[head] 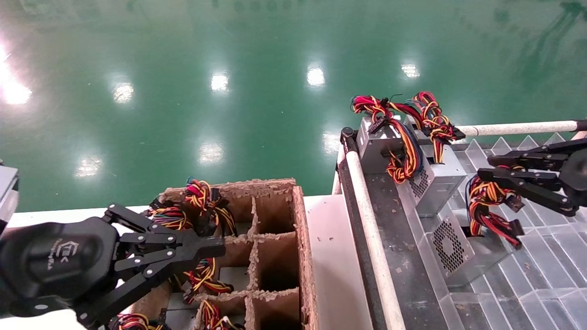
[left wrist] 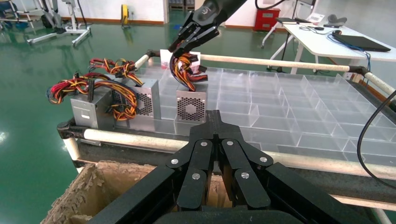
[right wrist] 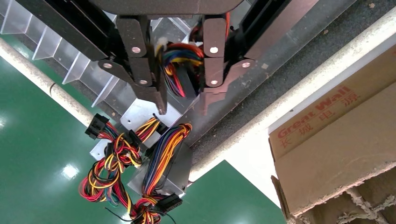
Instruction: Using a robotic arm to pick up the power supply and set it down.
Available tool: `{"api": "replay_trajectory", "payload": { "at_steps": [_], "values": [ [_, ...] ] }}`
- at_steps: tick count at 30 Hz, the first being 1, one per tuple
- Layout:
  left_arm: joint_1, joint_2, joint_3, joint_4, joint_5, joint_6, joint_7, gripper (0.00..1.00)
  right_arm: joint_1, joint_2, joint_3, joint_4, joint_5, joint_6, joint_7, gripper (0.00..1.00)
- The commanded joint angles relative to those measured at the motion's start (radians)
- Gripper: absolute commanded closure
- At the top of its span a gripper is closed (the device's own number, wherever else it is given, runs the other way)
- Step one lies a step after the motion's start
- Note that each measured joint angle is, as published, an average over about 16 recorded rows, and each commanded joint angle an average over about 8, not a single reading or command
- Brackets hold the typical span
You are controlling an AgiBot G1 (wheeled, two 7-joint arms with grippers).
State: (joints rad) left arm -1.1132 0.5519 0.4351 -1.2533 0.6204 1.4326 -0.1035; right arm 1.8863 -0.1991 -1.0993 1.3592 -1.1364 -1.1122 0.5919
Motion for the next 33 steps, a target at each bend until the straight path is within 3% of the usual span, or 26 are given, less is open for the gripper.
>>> {"api": "replay_trajectory", "payload": {
  "at_steps": [1, 14, 33],
  "values": [
    [0.000, 0.000, 0.000, 0.000, 0.000, 0.000, 0.000, 1.00, 0.000, 0.000, 0.001, 0.000, 0.002, 0.001, -0.001, 0.00],
    [0.000, 0.000, 0.000, 0.000, 0.000, 0.000, 0.000, 1.00, 0.034, 0.032, 0.031, 0.002, -0.013, 0.036, -0.007, 0.00],
    [0.000, 0.000, 0.000, 0.000, 0.000, 0.000, 0.000, 1.00, 0.029, 0.022, 0.077, 0.003, 0.133, 0.093, -0.178, 0.00]
  ]
}}
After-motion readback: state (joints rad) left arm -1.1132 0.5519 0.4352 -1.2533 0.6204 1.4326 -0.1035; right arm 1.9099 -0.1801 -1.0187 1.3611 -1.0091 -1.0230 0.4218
